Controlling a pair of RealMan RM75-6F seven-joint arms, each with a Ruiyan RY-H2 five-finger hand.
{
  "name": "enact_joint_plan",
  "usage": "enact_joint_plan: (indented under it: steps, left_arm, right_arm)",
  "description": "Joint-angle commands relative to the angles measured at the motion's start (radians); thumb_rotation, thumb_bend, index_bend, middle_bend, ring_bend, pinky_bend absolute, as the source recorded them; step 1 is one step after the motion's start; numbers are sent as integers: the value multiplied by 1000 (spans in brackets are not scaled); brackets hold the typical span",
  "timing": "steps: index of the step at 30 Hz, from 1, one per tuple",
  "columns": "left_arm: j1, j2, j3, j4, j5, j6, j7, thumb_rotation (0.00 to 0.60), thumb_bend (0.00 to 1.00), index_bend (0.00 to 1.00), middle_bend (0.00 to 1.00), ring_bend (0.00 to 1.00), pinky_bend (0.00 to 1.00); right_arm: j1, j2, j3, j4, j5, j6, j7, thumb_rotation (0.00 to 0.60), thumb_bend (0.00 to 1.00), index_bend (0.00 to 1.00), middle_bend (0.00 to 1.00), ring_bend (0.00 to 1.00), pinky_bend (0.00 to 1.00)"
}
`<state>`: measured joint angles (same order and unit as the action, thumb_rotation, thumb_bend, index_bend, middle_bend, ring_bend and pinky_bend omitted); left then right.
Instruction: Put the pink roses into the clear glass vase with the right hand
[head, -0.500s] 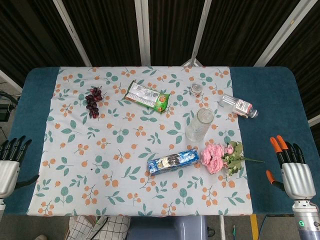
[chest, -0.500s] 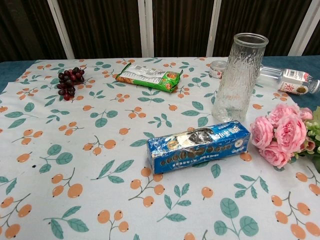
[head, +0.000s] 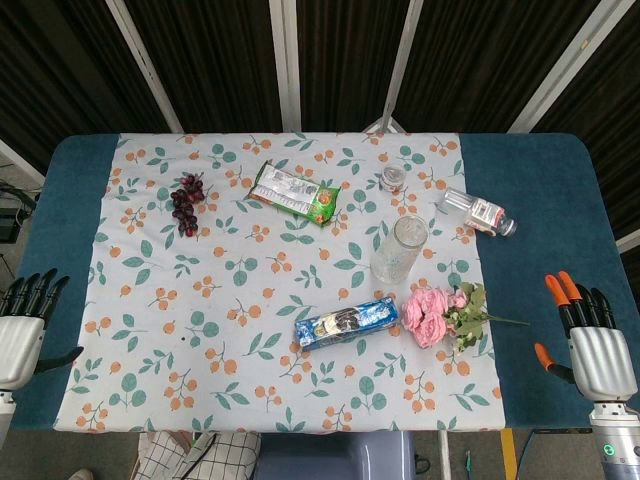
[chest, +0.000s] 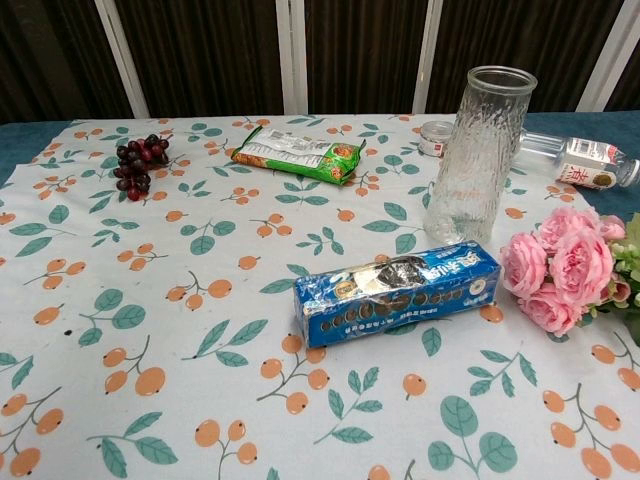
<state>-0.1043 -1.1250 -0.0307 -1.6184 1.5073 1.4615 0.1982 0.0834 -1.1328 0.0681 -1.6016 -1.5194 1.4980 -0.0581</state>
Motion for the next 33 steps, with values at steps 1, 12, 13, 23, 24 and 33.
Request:
enact_joint_plan:
  steps: [1, 12, 13, 23, 24, 33]
  left_arm:
    - [-2, 1, 1, -2, -1, -5, 1, 600, 0, 0, 0, 0, 0]
    - [-1, 7, 6, -8, 3, -3, -8, 600, 0, 0, 0, 0, 0]
    - [0, 8, 6, -9, 3, -2, -10, 600, 0, 0, 0, 0, 0]
    - [-3, 14, 12, -13, 12, -6, -27, 600, 0, 0, 0, 0, 0]
    - [-3, 14, 12, -14, 13, -7, -29, 600, 0, 0, 0, 0, 0]
    - [-6, 24, 19, -15, 12, -21, -53, 600, 0, 0, 0, 0, 0]
  right_arm:
    - [1, 3, -2, -2, -5, -1, 6, 600, 312, 0, 0, 0, 0]
    - [10, 11, -9, -15, -13, -22, 28, 600, 301, 0, 0, 0, 0]
    - [12, 14, -11, -21, -10, -31, 35, 600, 301, 0, 0, 0, 0]
    - [122, 2, -25, -88, 0, -240, 10, 600, 301, 0, 0, 0, 0]
    - [132, -4, -22, -86, 2, -252, 7, 600, 301, 0, 0, 0, 0]
    - [235, -95, 14, -34, 48, -383, -34, 600, 301, 0, 0, 0, 1]
